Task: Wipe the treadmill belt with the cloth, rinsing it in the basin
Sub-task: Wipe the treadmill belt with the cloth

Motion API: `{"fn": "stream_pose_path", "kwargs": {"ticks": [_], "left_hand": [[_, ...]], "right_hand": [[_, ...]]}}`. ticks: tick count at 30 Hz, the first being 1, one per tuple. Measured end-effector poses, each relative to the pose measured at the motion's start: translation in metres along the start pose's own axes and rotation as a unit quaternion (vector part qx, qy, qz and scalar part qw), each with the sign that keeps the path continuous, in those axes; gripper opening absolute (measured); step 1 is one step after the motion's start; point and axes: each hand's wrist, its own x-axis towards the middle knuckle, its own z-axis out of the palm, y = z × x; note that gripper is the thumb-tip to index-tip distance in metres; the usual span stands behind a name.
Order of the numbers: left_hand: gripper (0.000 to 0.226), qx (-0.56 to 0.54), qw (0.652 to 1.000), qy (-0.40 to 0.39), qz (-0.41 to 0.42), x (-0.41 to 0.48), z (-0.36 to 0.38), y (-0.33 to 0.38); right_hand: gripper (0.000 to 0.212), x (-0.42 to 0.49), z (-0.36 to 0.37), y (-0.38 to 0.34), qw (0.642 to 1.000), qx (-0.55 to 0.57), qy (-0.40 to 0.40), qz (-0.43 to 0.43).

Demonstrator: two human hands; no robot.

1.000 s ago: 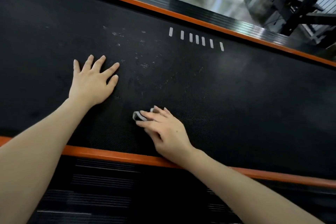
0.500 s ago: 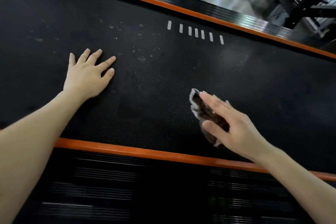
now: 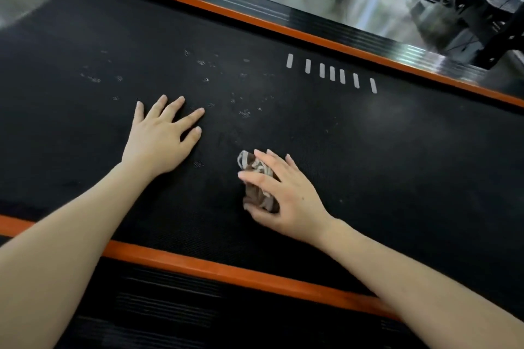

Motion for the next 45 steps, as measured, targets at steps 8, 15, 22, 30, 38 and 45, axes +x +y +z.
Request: {"fn": "stream_pose_path", "kwargs": {"ticks": [8, 15, 22, 30, 38, 45], "left_hand": [[0.053, -0.028, 1.0, 0.005, 0.001, 0.001, 0.0, -0.004], [0.063, -0.032, 0.999, 0.022, 0.0, -0.001, 0.001, -0.003], [0.06, -0.008, 1.0, -0.004, -0.005, 0.002, 0.001, 0.002], [0.05, -0.075, 0.996, 0.041, -0.042, 0.024, -0.018, 0.007], [0.051, -0.011, 0.999, -0.021, -0.022, 0.094, 0.0, 0.008], [0.075, -0.008, 1.0, 0.018, -0.018, 0.097, 0.009, 0.006]], "right_hand": [[0.053, 0.08, -0.037, 0.14, 0.946, -0.114, 0.079, 0.294], [0.048, 0.103, -0.05, 0.181, 0.934, -0.105, 0.109, 0.324], [0.034, 0.163, -0.038, 0.171, 0.92, -0.051, 0.175, 0.346], [0.046, 0.104, 0.007, 0.039, 0.999, 0.031, 0.028, 0.028], [0.051, 0.179, 0.002, 0.109, 0.993, -0.034, 0.052, 0.099], [0.041, 0.225, 0.006, 0.13, 0.979, -0.03, 0.097, 0.175]]}}
